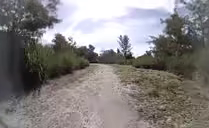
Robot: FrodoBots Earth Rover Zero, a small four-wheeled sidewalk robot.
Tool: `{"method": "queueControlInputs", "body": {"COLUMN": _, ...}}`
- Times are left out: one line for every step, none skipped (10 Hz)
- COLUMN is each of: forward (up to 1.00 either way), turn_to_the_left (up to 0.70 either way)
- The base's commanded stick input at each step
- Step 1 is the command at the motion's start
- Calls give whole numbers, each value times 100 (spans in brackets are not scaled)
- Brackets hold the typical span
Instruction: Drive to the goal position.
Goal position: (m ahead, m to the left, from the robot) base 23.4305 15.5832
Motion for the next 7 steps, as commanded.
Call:
{"method": "queueControlInputs", "body": {"forward": 85, "turn_to_the_left": 0}}
{"method": "queueControlInputs", "body": {"forward": 85, "turn_to_the_left": 0}}
{"method": "queueControlInputs", "body": {"forward": 85, "turn_to_the_left": 0}}
{"method": "queueControlInputs", "body": {"forward": 85, "turn_to_the_left": 0}}
{"method": "queueControlInputs", "body": {"forward": 85, "turn_to_the_left": 0}}
{"method": "queueControlInputs", "body": {"forward": 85, "turn_to_the_left": 0}}
{"method": "queueControlInputs", "body": {"forward": 85, "turn_to_the_left": 0}}
